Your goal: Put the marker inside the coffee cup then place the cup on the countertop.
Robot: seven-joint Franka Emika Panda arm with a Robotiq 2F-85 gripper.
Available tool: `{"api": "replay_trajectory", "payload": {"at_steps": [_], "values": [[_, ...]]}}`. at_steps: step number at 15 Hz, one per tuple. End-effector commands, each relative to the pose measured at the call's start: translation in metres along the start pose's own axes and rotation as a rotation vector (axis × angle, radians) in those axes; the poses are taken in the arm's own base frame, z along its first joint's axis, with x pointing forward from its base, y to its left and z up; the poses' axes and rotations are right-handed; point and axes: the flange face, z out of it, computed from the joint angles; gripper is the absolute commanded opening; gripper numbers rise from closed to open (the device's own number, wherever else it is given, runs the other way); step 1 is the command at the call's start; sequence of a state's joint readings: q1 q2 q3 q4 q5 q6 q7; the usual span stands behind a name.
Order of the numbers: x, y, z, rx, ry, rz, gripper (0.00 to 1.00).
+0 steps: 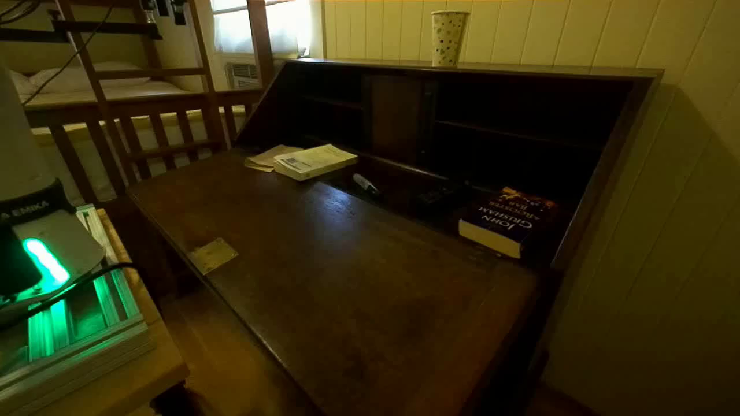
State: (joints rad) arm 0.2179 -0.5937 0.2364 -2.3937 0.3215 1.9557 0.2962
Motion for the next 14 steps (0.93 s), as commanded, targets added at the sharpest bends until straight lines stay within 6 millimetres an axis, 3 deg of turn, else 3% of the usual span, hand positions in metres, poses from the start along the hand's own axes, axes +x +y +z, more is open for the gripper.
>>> {"api": "replay_trajectory", "payload": {"at_steps": [1,7,14], "values": [[0.000,0.000,-0.001,0.000,-0.001,0.000,1.00],[0.000,0.000,-0.001,0.000,-0.001,0.000,1.00],[-0.016,0.031,0.019,0.022,0.000,0.074,1.00]]}}
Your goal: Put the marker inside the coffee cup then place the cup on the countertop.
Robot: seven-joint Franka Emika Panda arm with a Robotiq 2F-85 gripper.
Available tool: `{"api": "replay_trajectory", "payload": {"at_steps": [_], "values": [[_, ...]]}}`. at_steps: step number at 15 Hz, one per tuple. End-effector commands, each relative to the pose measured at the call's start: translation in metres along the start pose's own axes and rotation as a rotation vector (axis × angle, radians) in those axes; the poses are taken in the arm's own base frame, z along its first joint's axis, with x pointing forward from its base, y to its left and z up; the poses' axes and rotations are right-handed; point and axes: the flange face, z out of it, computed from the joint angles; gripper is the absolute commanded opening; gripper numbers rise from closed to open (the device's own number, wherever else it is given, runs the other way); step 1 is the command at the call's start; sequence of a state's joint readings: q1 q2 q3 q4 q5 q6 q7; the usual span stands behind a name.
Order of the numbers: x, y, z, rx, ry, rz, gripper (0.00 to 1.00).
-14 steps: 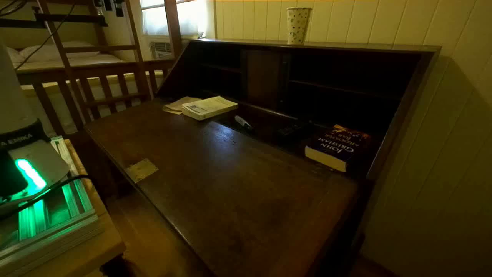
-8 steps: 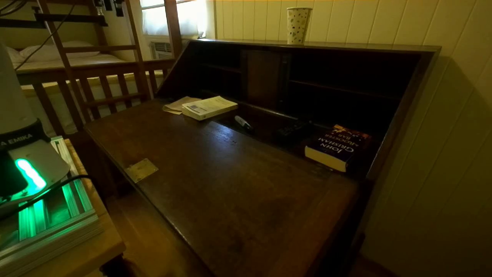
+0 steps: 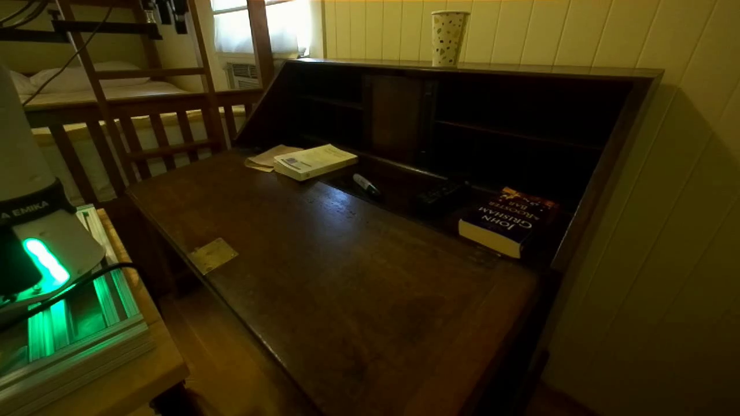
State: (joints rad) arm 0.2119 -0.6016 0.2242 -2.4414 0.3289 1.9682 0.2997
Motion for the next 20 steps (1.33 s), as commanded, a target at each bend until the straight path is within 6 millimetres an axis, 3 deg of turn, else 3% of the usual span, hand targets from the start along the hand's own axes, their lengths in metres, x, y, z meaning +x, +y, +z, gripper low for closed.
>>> {"api": "replay_trajectory", "payload": {"at_steps": [1,5,6,9,18,20], "values": [[-0.015,0.023,0.005,0.016,0.025,0.033,1.00],[-0.023,0.052,0.006,-0.011,0.032,0.004,1.00],[-0.012,0.036,0.009,-0.008,-0.002,0.020,1.00],[-0.016,0.047,0.007,-0.003,0.007,0.019,1.00],[-0.017,0.047,0.006,-0.003,0.010,0.017,1.00],[-0.015,0.058,0.002,-0.026,0.031,0.017,1.00]]}}
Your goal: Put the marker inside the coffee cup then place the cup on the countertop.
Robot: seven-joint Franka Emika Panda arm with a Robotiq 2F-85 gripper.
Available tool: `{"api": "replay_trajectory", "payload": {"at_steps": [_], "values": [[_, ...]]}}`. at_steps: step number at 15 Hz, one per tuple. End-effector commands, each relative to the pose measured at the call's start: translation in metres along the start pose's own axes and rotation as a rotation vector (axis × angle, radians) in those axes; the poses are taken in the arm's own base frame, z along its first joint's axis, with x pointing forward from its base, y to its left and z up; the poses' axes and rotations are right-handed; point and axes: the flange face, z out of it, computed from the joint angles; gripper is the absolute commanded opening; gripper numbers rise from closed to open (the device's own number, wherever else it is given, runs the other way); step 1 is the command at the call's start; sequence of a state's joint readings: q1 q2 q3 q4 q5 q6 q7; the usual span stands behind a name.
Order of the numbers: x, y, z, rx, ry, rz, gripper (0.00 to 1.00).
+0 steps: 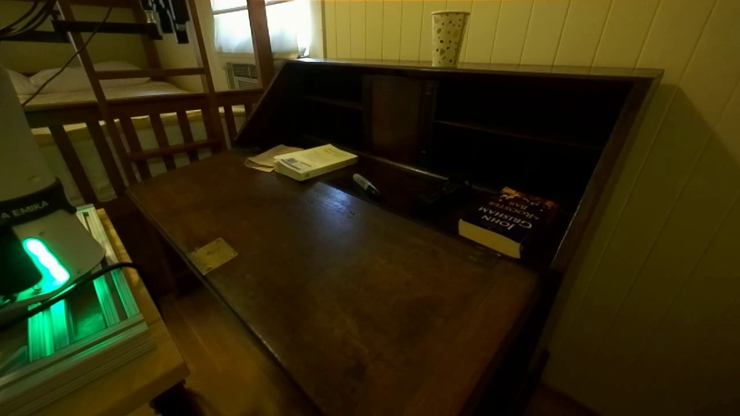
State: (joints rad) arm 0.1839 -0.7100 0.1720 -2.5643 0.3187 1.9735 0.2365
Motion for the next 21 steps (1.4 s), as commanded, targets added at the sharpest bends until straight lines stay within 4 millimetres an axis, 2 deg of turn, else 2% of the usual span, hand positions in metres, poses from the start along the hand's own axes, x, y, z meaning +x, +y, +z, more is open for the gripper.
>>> {"api": "replay_trajectory", "payload": {"at_steps": [1,8,13,16,17,18,21], "values": [[0.005,0.017,-0.008,-0.031,0.035,-0.022,1.00],[0.037,0.088,-0.017,-0.099,0.162,-0.147,1.00],[0.053,0.138,-0.007,-0.077,0.209,-0.141,1.00],[0.062,0.172,0.000,-0.066,0.238,-0.080,1.00],[0.056,0.154,-0.006,-0.056,0.222,-0.092,1.00],[0.057,0.160,-0.003,-0.054,0.219,-0.082,1.00],[0.057,0.156,-0.002,-0.058,0.218,-0.090,1.00]]}}
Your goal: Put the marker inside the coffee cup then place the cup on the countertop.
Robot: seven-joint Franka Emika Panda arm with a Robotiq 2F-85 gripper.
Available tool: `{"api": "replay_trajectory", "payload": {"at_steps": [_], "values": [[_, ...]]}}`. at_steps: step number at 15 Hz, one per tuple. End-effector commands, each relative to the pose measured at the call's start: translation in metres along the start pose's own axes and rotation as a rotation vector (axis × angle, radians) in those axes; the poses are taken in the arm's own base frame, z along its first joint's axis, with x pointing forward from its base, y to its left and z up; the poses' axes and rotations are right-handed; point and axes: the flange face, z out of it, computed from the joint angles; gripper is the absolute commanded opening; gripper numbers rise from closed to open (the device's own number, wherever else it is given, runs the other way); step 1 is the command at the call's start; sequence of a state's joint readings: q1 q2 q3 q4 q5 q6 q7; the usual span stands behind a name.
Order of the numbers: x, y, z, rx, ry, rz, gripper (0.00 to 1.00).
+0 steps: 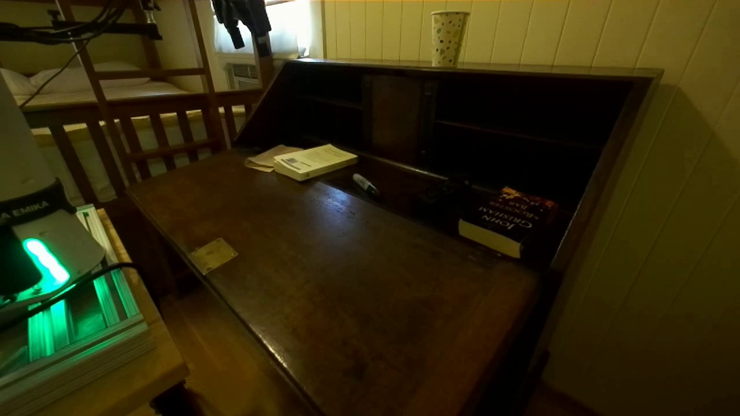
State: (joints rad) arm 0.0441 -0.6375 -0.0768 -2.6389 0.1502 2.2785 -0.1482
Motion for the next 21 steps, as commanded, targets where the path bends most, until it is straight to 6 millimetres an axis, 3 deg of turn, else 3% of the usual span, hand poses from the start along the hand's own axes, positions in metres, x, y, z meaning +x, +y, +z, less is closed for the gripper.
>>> {"api": "replay_trajectory", "payload": {"at_steps": [1,4,10,14,21], "values": [[0.000,0.000,0.000,0.000,0.000,-0.001,1.00],[0.001,-0.005,0.004,-0.017,-0.019,-0.043,1.00],[0.012,0.040,0.047,-0.158,-0.144,0.029,1.00],[0.019,0.059,0.071,-0.169,-0.194,0.134,1.00],[0.034,0.086,0.101,-0.314,-0.079,0.222,1.00]]}}
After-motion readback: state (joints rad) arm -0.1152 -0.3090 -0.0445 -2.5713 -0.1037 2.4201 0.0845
